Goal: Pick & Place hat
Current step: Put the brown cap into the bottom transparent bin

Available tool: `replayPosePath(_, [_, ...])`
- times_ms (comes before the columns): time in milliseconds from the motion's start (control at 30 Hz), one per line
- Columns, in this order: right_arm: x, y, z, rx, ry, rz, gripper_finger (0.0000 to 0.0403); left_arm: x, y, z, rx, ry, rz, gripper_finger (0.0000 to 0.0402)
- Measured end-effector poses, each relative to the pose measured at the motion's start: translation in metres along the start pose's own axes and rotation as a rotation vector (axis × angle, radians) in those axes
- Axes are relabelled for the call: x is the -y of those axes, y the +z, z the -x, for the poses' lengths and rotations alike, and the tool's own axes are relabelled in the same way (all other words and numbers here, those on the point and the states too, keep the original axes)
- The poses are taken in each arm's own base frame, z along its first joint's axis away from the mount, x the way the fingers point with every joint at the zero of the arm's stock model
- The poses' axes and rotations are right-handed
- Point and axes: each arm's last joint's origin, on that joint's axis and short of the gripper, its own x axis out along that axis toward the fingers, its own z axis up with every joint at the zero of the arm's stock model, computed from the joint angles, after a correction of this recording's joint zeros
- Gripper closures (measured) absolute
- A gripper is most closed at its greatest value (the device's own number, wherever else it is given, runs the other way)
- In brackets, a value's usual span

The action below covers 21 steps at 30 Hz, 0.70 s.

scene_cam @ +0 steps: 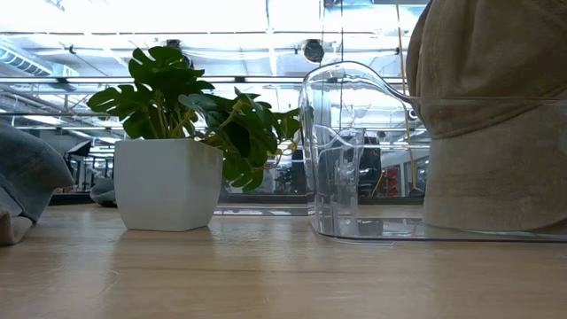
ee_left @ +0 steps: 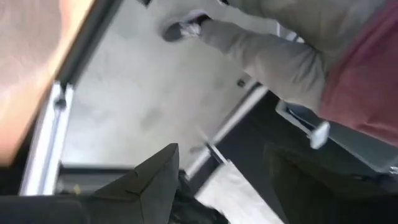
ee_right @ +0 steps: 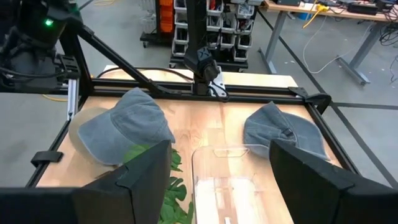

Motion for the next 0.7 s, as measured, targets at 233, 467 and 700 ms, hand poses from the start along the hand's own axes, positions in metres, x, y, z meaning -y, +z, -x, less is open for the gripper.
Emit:
replayPosePath(233, [0.0,0.0,0.0,0.0,-0.001,-0.002,0.0145,0.006,-0.011,-0.015,0.05,0.114,-0.112,0.0158])
replayPosePath(467, [0.0,0.0,0.0,0.0,-0.003,-0.042,0.0144,0.036,-0.027,-0.008,0.174,0.395,-0.256,0.0158])
replayPosePath(700, [0.0,0.0,0.0,0.0,-0.006,-0.139,0.0145,0.045,-0.044,-0.017,0.272,0.624,-0.33,0.0158])
